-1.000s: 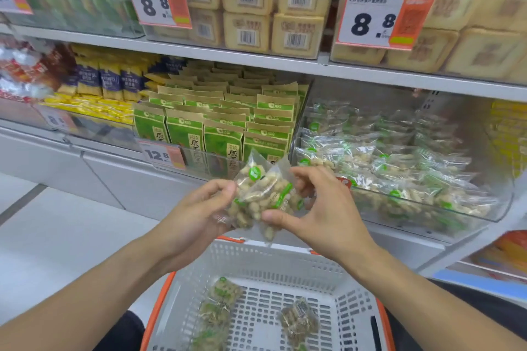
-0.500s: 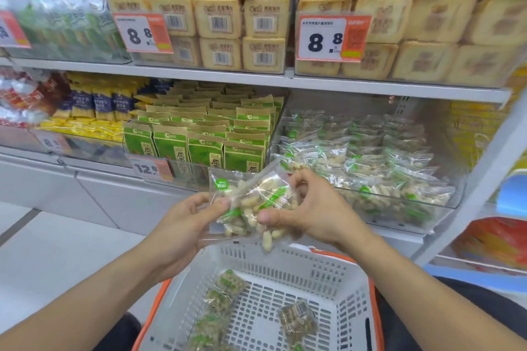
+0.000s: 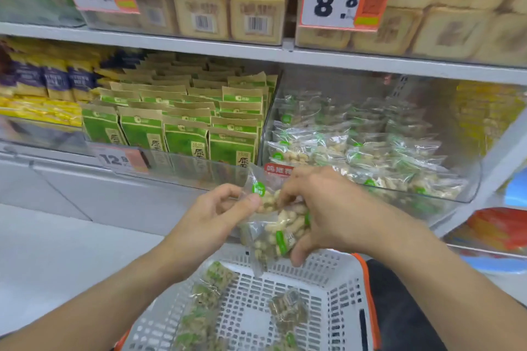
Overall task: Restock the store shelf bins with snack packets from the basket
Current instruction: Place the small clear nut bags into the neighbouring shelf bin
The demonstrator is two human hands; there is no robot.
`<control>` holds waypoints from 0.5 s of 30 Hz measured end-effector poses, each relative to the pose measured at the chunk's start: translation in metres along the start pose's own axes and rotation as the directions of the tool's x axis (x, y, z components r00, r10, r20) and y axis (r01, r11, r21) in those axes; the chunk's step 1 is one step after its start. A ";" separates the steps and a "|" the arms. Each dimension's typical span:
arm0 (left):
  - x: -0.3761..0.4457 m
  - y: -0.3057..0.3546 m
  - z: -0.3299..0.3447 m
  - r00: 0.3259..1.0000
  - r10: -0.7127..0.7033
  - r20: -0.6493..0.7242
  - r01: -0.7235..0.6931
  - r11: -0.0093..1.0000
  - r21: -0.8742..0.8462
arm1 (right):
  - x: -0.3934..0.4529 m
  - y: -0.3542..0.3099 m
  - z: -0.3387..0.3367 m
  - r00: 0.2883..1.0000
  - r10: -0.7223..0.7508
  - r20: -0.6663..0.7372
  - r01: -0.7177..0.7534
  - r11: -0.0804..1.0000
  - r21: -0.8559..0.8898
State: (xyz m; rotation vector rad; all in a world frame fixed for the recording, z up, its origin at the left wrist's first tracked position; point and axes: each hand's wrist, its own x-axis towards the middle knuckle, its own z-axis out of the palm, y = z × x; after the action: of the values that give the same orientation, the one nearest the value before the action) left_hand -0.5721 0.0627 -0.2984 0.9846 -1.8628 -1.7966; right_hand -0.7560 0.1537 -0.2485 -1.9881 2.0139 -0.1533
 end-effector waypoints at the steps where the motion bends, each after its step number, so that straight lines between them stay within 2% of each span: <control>1: -0.001 0.002 0.000 0.998 -0.007 0.059 0.006 1.000 0.018 | 0.002 -0.002 0.001 1.000 0.000 0.001 0.000 1.000 0.011; 3: 0.002 0.000 -0.003 0.984 -0.041 0.173 0.027 0.996 0.082 | 0.005 -0.004 0.003 1.000 0.006 -0.005 -0.005 0.999 0.052; 7: 0.010 -0.003 -0.012 0.964 -0.060 0.258 0.013 0.983 0.182 | 0.003 -0.001 -0.006 0.995 0.032 -0.092 -0.010 0.973 0.229; 9: 0.016 -0.003 -0.017 0.965 -0.025 0.260 -0.003 0.994 0.105 | 0.003 0.005 -0.009 0.970 0.080 -0.232 0.009 0.933 0.360; 12: 0.016 0.005 -0.022 0.960 0.046 0.275 -0.051 0.999 0.008 | 0.003 0.015 -0.008 0.882 0.195 -0.429 0.035 0.882 0.471; 14: 0.017 0.005 -0.024 0.960 0.101 0.260 -0.097 0.995 -0.029 | 0.003 0.021 -0.004 0.840 0.279 -0.465 0.057 0.808 0.587; 15: 0.018 0.005 -0.024 0.965 0.129 0.228 -0.115 0.991 -0.073 | 0.002 0.024 -0.003 0.846 0.306 -0.436 0.071 0.747 0.661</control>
State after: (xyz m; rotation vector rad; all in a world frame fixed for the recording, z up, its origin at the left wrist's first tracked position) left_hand -0.5690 0.0332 -0.2940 0.6456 -1.9454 -1.9493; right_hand -0.7798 0.1524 -0.2531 -1.4202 1.9534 -1.3177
